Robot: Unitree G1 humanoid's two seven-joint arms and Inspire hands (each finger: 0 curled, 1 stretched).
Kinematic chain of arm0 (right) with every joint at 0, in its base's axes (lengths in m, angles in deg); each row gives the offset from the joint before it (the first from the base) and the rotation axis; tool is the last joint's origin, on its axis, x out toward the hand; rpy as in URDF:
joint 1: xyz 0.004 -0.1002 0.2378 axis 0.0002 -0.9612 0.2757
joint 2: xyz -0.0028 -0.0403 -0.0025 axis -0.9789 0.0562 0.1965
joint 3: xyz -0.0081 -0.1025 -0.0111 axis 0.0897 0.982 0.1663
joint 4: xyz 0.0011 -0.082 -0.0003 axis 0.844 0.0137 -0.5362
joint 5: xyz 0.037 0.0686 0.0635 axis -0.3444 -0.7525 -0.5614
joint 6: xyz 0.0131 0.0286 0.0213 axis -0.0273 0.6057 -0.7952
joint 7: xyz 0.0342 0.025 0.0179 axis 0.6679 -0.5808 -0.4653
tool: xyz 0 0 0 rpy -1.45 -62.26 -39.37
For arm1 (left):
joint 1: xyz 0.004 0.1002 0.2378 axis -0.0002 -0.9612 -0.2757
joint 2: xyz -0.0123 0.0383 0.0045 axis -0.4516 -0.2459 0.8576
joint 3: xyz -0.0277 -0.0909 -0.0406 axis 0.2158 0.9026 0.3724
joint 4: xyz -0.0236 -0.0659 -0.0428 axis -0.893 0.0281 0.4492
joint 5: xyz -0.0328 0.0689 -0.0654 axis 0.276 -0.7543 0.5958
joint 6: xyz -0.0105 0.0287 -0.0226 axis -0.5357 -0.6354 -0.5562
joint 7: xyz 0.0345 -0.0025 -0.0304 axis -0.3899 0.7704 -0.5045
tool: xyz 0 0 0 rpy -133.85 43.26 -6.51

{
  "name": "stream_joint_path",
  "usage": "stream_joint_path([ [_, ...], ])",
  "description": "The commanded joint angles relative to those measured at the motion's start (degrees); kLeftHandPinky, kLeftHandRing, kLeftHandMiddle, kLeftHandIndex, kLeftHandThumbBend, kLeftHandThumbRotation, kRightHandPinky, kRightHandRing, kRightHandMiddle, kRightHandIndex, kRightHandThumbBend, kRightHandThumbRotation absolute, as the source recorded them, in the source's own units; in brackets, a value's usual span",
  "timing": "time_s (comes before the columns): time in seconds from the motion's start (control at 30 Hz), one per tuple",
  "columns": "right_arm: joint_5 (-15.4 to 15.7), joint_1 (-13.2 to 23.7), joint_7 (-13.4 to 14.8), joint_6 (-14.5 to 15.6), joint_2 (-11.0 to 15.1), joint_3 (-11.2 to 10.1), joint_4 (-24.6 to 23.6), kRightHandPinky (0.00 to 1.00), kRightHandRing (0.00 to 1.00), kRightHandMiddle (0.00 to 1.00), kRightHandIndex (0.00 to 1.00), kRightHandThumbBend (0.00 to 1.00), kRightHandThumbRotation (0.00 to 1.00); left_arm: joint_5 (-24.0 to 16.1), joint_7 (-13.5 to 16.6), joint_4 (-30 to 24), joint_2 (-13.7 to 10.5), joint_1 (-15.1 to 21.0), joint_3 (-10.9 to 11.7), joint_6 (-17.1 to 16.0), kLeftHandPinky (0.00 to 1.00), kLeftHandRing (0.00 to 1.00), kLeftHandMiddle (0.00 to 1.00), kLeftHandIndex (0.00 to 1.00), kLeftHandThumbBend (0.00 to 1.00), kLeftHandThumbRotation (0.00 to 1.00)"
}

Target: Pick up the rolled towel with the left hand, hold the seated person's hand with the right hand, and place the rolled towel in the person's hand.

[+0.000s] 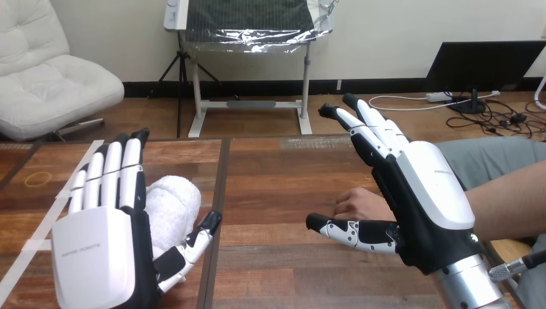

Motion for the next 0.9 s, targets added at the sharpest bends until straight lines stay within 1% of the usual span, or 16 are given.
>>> stream_joint_path([
  [0.0, -0.67, 1.64, 1.16, -0.69, 1.17, -1.31, -0.73, 1.00, 1.00, 1.00, 0.91, 0.69, 0.12, -2.05, -1.71, -1.57, 1.61, 3.82, -0.53, 2.78, 0.85, 0.89, 0.91, 0.90, 0.78, 0.57],
  [0.23, -1.26, 1.56, 0.81, -0.64, 1.70, -1.66, -0.96, 1.00, 1.00, 1.00, 0.90, 0.69, 0.13, -3.56, -5.11, -2.06, 1.63, 4.83, -0.93, 6.74, 0.85, 0.89, 0.91, 0.90, 0.78, 0.63],
  [0.37, -1.43, 1.57, 0.88, -0.64, 2.16, -1.73, -0.88, 1.00, 1.00, 1.00, 0.90, 0.69, 0.13, -4.58, -6.51, -1.97, 1.57, 5.76, -1.13, 8.84, 0.84, 0.89, 0.91, 0.89, 0.79, 0.64],
  [0.57, -1.67, 1.62, 0.92, -0.56, 2.64, -1.78, -0.72, 1.00, 1.00, 1.00, 0.90, 0.69, 0.13, -5.71, -8.91, -0.79, 0.92, 7.98, -0.98, 11.43, 0.84, 0.88, 0.89, 0.88, 0.78, 0.63],
  [0.8, -1.01, 1.66, 0.78, -0.11, 2.79, -1.76, -0.41, 1.00, 1.00, 1.00, 0.90, 0.69, 0.14, -5.14, -11.98, 2.59, -0.29, 11.46, -0.36, 13.48, 0.84, 0.87, 0.88, 0.86, 0.78, 0.61],
  [0.87, -0.73, 1.70, 0.87, -0.09, 2.85, -1.76, -0.26, 1.00, 1.00, 1.00, 0.90, 0.68, 0.14, -4.80, -12.45, 3.56, -0.63, 12.27, -0.23, 13.74, 0.84, 0.86, 0.87, 0.85, 0.77, 0.62],
])
